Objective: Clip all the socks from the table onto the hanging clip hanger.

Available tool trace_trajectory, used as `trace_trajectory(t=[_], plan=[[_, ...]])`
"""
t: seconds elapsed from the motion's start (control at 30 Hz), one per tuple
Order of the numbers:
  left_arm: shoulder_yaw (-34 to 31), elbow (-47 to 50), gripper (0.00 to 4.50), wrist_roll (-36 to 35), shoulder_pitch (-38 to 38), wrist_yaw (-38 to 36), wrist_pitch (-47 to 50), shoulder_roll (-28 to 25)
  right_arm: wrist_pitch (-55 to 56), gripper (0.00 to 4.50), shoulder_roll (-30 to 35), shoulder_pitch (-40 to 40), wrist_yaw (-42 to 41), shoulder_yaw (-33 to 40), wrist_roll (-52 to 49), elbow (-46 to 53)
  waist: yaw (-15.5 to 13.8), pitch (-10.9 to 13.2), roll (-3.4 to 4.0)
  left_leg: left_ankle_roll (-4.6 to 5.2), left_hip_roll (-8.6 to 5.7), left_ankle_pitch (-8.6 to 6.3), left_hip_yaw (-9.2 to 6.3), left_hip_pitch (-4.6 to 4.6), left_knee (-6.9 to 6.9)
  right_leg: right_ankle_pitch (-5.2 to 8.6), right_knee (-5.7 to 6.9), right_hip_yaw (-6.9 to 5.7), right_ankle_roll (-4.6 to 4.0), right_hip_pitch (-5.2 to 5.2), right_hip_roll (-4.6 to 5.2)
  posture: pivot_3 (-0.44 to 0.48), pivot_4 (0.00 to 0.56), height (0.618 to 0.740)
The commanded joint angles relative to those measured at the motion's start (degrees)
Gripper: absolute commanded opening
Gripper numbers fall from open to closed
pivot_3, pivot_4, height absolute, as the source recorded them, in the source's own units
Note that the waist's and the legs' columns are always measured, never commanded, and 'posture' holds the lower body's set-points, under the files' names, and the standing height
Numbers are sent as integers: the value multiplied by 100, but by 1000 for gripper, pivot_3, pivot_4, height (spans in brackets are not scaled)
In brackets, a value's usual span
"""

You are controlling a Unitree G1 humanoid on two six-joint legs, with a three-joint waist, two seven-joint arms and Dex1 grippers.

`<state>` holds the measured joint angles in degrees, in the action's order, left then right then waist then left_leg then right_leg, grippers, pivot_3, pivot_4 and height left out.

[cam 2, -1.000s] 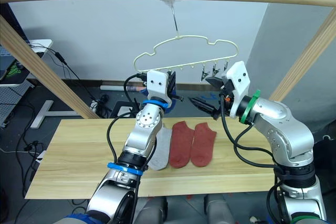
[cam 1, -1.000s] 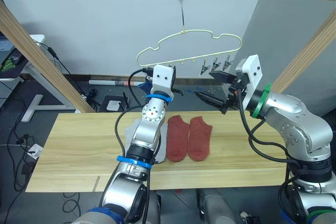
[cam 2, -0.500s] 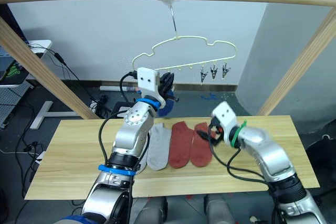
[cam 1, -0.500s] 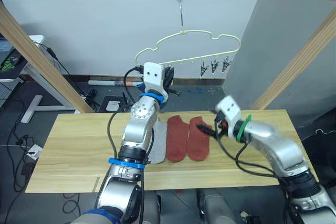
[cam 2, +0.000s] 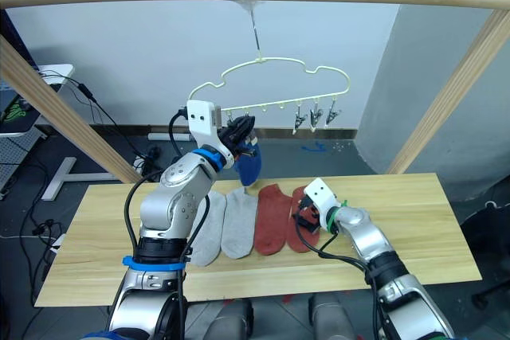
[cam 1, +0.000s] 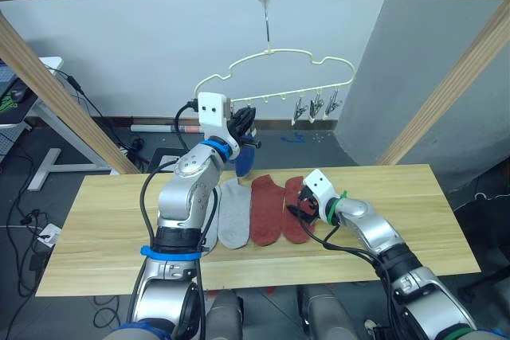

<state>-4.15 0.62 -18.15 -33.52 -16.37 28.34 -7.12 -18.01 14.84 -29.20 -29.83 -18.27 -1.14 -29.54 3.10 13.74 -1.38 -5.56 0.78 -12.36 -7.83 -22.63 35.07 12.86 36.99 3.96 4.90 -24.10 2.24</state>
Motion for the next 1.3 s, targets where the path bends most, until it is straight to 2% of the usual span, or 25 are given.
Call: trace_trajectory(t=[0.03,0.17,0.33,0.5,0.53,0.7,0.83,0.93,1.17,1.3], plan=[[46,315,92,-92,112,6,162,0,366,4500,-11,-57,41,57,225,-554,-11,0,0,0,0,0,0,0,0,0,0,1,0,0,0,49,197,740],[1,399,92,-94,141,-20,285,-75,576,3602,108,95,-97,100,335,-825,-23,-3,0,0,0,0,0,12,1,1,3,1,3,9,0,54,201,740],[39,435,92,-73,158,-35,320,-64,791,1790,293,350,-249,83,467,-702,-25,-3,1,1,0,-1,1,63,-1,16,-3,1,25,60,0,53,201,740],[-12,408,92,-191,124,-128,380,-47,1046,202,381,585,-331,226,404,-325,-21,-5,-1,0,0,-1,0,82,0,16,-4,2,27,79,0,46,199,740],[-81,414,92,-295,105,-117,473,-23,1105,25,421,644,-324,241,424,-157,-21,-5,-1,0,0,-1,0,83,0,16,-3,2,27,79,0,40,199,740],[-428,507,92,-872,29,-13,1050,18,1398,25,662,961,-285,299,539,976,-21,-5,-1,0,0,-1,1,77,-1,16,-7,3,26,76,0,41,199,740],[-1663,446,92,-2514,-202,822,2530,440,2040,25,1242,1248,-174,106,1290,2730,5,-1,3,-1,-1,-2,3,66,-1,17,-7,5,28,64,1,41,197,740],[-2185,367,92,-3205,-278,1265,3117,510,2005,25,1320,1338,-82,94,1540,3409,29,-3,0,0,2,-2,2,72,-1,18,-4,4,30,63,-1,32,193,740],[-2679,179,92,-4185,-419,2116,3346,684,1901,25,1146,1028,52,-141,2196,3915,4,-6,-5,-2,-1,-1,4,71,0,17,-10,6,31,68,2,22,187,740],[-2696,93,92,-4505,-487,2396,3274,735,1832,25,964,746,83,-254,2472,3888,3,-7,-6,-5,-1,0,2,73,0,17,-7,5,30,68,1,17,180,740]])
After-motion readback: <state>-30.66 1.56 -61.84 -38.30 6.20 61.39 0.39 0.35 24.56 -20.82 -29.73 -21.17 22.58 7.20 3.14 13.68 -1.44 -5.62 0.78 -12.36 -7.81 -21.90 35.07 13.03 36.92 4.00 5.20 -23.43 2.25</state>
